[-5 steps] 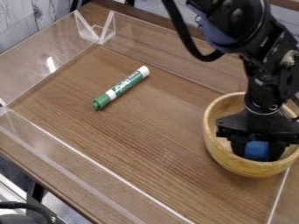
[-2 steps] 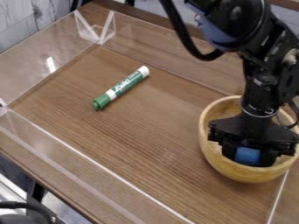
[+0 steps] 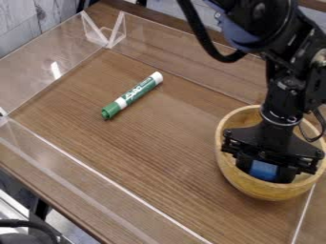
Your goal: Remove the blue block from inside the brown bowl and put it on the table
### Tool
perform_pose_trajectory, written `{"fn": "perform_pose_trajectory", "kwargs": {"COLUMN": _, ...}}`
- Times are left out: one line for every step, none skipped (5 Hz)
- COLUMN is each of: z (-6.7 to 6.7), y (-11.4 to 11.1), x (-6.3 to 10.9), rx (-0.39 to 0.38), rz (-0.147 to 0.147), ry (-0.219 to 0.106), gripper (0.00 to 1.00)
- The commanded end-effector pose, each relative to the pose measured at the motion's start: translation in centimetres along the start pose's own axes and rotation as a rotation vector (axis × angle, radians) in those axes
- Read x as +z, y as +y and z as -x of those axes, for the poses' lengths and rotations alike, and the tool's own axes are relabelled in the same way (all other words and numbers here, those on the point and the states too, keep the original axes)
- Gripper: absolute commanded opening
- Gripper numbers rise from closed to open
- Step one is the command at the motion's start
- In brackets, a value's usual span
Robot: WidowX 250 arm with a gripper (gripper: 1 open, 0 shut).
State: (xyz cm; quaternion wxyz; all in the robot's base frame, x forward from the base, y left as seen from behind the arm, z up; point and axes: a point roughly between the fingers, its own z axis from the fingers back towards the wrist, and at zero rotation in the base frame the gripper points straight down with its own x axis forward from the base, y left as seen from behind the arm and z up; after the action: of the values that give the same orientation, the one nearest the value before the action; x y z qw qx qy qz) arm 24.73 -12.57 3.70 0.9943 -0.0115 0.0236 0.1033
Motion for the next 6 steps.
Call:
{"fn": "perform_pose_trajectory", "kwargs": {"z": -1.2, "y": -0.5, "x": 2.8, "rx": -0.017, "rz": 0.044, "ry": -0.070, "gripper": 0.00}}
{"fn": "perform_pose_trajectory", "kwargs": {"z": -1.2, "y": -0.3, "x": 3.7, "rx": -0.033, "rz": 0.036, "ry": -0.069, "gripper": 0.00}}
{"fn": "perform_pose_trajectory", "kwargs": {"z": -1.2, "y": 0.0, "x": 5.2, "rx": -0.053, "rz": 0.031, "ry": -0.072, "gripper": 0.00}}
{"fn": "perform_pose_trajectory", "kwargs": {"z": -1.4, "y": 0.7, "x": 8.1, "rx": -0.098, "rz": 0.023, "ry": -0.081, "gripper": 0.00}}
{"fn": "perform_pose_trajectory", "kwargs": {"z": -1.4, "y": 1.4, "x": 11.0, "rx": -0.144, "rz": 0.021, "ry": -0.095, "gripper": 0.00}}
{"fn": "perform_pose_trajectory", "kwargs": {"z": -1.9, "y": 3.0, "x": 12.8, "rx": -0.183, "rz": 0.020, "ry": -0.107, "gripper": 0.00}}
